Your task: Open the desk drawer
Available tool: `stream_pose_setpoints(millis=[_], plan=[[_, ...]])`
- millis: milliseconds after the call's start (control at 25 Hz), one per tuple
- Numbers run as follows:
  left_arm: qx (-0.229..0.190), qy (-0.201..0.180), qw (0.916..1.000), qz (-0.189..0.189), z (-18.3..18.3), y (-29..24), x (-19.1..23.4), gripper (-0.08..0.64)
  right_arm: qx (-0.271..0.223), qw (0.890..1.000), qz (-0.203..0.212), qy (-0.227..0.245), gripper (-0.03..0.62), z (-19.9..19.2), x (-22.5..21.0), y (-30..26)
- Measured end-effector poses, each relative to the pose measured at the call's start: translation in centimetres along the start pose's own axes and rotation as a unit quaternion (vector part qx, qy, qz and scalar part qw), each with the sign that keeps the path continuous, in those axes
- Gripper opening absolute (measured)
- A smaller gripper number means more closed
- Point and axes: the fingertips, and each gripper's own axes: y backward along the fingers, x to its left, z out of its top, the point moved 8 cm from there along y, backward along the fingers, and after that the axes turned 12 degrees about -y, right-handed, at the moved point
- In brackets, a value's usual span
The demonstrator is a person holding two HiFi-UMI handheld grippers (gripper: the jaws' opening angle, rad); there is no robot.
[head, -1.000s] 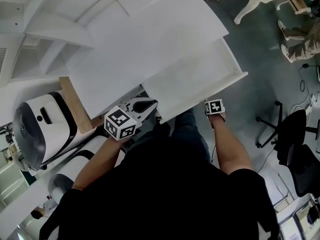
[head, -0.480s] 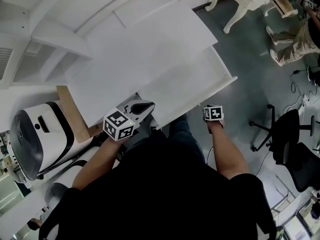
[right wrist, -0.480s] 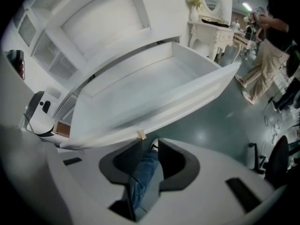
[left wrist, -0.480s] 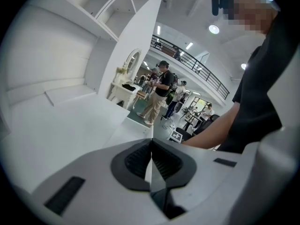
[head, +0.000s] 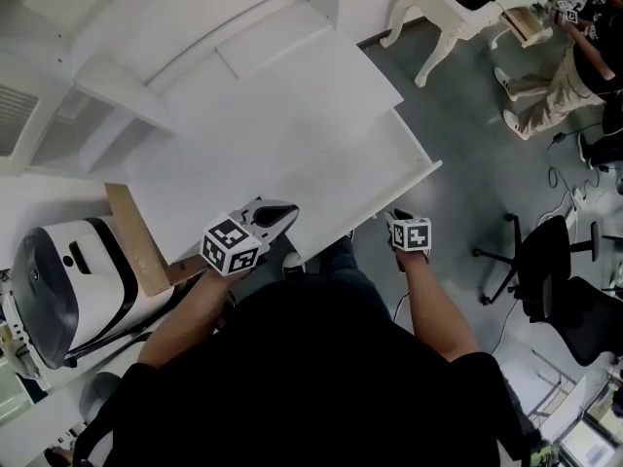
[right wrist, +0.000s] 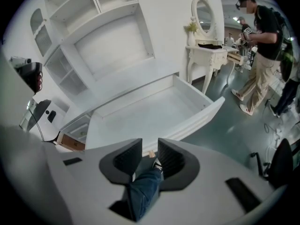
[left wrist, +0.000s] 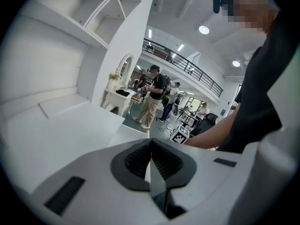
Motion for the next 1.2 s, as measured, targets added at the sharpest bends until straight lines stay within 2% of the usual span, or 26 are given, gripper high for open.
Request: stream_pose_setpoints(millis=[400,720,1200], plan=[[-0.017,-0.017,0.9997,-0.007,1.2,0.9,-0.6,0.009,-0.079,0.996,0.039,0.009,0.104,3.3,4.2,5.1],[-0.029,-0.034,0.9989,-0.014,1.5,2.1,-1.5,0.009,-0.132,0.989,0.058,0.010,0.104,4.3,7.0,9.5],[-0.034,-0.031,0.9987,-0.024,0.2,4.3,-3.3,0.009,-0.166,0.984,0.062,0.020,0.104,1.8,9.7,13.9]])
